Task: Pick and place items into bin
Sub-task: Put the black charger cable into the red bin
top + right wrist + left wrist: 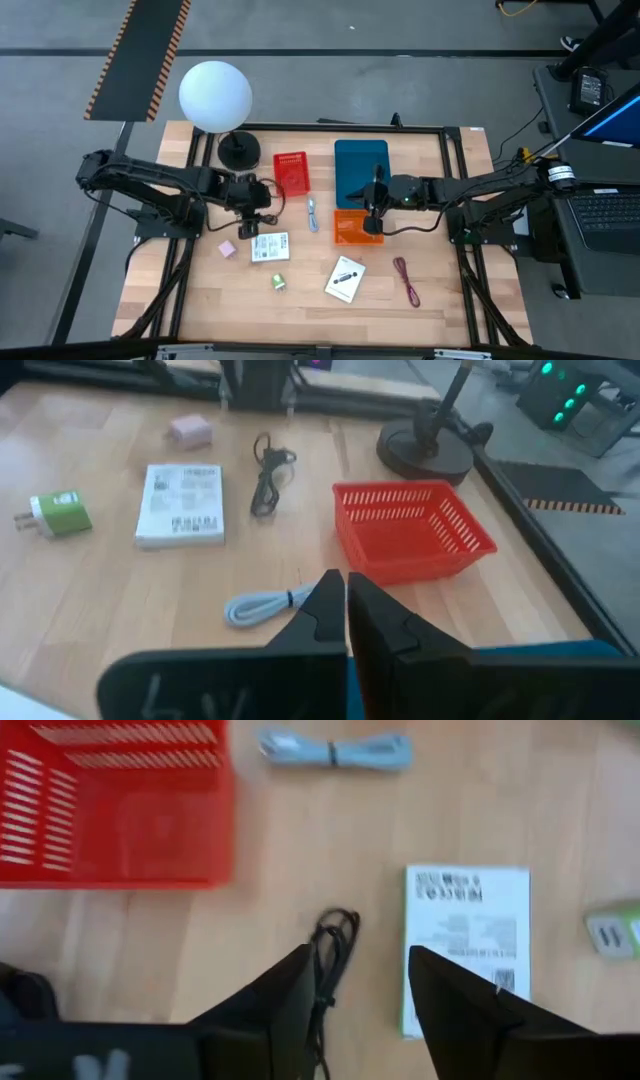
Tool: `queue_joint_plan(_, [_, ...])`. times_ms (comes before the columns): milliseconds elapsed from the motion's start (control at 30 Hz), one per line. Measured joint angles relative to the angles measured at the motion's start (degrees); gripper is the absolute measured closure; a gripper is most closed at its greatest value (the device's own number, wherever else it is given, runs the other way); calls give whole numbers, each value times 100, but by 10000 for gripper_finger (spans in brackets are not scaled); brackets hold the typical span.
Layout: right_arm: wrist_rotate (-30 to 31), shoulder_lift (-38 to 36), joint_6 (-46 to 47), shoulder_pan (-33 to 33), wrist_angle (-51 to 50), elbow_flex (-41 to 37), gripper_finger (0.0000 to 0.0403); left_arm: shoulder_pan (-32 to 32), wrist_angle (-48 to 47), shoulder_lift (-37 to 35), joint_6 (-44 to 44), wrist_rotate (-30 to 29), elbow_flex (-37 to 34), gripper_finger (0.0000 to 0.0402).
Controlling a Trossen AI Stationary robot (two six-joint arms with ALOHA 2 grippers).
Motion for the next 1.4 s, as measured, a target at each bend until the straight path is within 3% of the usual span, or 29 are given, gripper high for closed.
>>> queue_joint_plan(233, [0, 168, -9, 2, 63, -2, 402, -322, -151, 806, 13, -550, 0, 231])
queue_joint_plan(567, [-4, 234, -138, 2, 136, -2, 402, -328, -703, 1725, 13, -514, 0, 231])
queue_joint_plan(1267, [-13, 234, -121, 2, 144, -2, 402, -328, -590, 2850, 14, -862, -4, 231])
queue_joint_plan(1400, [-13, 234, -121, 4, 143, -2, 402, -330, -553, 3000, 128, -901, 3, 247])
